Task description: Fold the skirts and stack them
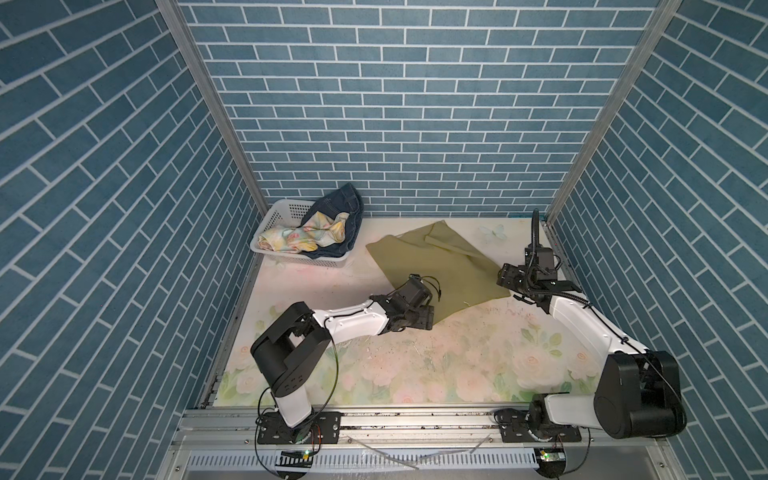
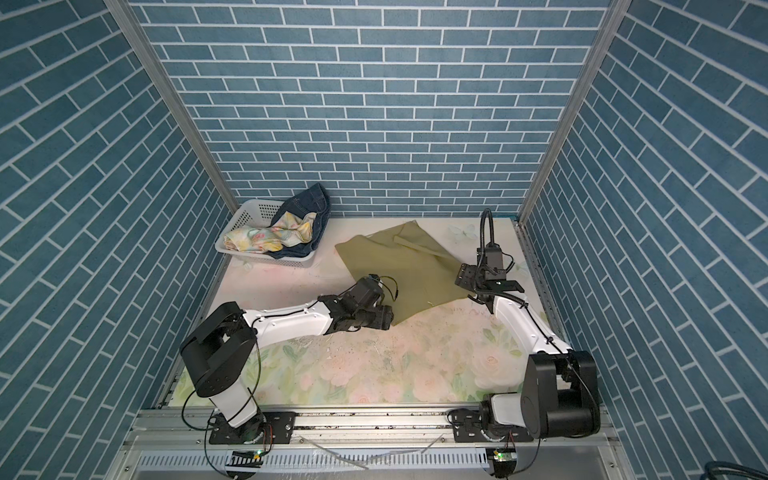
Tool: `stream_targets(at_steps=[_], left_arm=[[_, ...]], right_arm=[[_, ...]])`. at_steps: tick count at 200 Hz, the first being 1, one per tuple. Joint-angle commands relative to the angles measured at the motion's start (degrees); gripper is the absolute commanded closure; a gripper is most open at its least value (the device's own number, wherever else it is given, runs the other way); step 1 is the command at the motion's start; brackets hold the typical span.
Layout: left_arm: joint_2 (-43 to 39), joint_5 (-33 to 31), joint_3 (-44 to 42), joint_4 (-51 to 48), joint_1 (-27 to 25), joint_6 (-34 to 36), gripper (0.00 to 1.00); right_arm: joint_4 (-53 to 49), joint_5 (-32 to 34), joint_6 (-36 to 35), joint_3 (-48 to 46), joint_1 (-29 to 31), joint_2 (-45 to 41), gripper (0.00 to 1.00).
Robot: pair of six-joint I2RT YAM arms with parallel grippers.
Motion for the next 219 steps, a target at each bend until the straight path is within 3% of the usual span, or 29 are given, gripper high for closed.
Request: stream_targets(at_steps=[1,54,101,124,146,219], left_arm=[[2.4,0.92,0.9,1.33,-0.61,-11.34,0.22],[4.72,-1.94,0.53,2.94,-1.03,-20.46,0.28],[9.19,1.2,1.21,8.22,-1.11,-27.01,0.32],[11.66,3.28,1.33,11.65,-1.64,-30.24,0.54],[12.47,3.29,0.0,13.99,-1.99,-30.99,1.0],[-1.49,1.18,-18.36,17.15,5.65,-26.86,1.0]], right_arm=[[0.85,-0.77,1.68,-2.28,-0.47,-2.87,0.24],[0.72,-0.88,1.95,-4.11,-1.02,-5.89,0.24],[0.34,0.03,1.91,-5.43,-1.02,-6.17,0.25],[0.41,0.09,2.07,-5.8,-1.04,-6.03,0.25],[0.79,-0.51,2.14,-6.03,-1.1,-4.77,0.24],[1.7,-6.36,2.16,-6.07,-1.34,2.35,0.25]])
